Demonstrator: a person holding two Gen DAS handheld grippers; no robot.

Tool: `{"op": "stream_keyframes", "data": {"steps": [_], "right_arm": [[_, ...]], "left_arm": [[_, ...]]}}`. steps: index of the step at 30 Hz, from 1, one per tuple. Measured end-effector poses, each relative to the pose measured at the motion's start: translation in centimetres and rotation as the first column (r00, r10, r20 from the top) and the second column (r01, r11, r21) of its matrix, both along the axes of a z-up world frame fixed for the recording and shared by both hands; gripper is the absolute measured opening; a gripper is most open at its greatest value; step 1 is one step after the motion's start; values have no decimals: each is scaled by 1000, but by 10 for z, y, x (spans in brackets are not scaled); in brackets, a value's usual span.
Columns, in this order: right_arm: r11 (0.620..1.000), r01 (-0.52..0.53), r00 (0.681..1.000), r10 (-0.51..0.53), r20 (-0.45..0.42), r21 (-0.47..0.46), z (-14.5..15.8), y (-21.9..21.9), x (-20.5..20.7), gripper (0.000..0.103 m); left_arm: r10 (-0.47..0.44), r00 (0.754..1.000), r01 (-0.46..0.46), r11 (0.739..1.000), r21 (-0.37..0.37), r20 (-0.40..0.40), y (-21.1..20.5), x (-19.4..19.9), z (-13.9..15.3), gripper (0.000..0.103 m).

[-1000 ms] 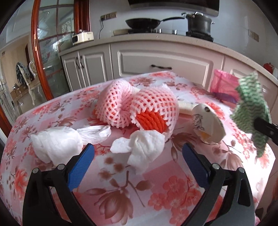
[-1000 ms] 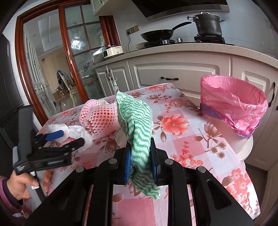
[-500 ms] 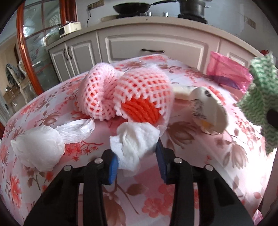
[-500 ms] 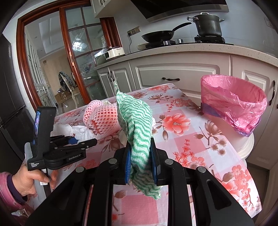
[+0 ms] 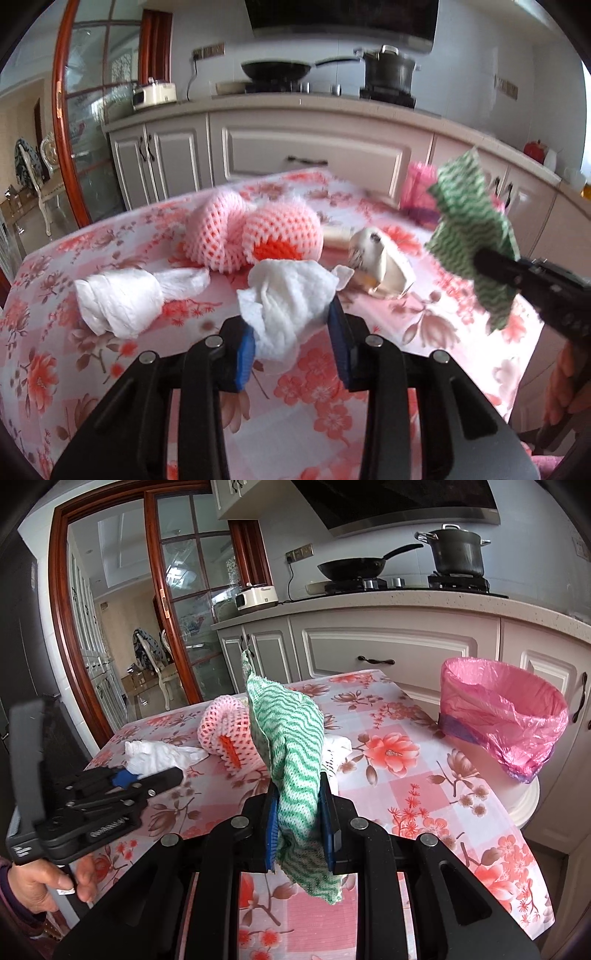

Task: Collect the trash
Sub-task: 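Carry the striped cloth and tissue over the pink bin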

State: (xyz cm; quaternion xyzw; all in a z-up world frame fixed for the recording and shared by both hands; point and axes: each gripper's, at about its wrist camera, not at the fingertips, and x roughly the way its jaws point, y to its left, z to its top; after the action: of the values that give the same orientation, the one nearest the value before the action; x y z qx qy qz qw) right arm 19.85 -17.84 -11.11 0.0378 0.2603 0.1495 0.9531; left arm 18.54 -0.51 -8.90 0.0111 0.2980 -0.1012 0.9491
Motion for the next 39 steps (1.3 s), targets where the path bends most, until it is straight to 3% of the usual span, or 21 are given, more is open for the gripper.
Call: {"op": "stream_keyframes", "data": {"steps": [8,13,29,39], "right_arm": [[1000,16,998,-15,54,-27,8,7,-12,21],[999,30,997,-29,65,-15,11,4,-13,21],[996,80,994,-82,75,33,13,-19,-15,21],[979,200,974,-202,100,30,23,-67,-8,21]], "left_arm": [[-25,993,33,997,-64,118,-9,-24,28,35],[-52,984,58,998,-33,170,-22,-35,34,35],[-132,967,131,991,22,218,-60,-27,44,35],[-204,947,202,979,33,246,-105,12,56,35]]}}
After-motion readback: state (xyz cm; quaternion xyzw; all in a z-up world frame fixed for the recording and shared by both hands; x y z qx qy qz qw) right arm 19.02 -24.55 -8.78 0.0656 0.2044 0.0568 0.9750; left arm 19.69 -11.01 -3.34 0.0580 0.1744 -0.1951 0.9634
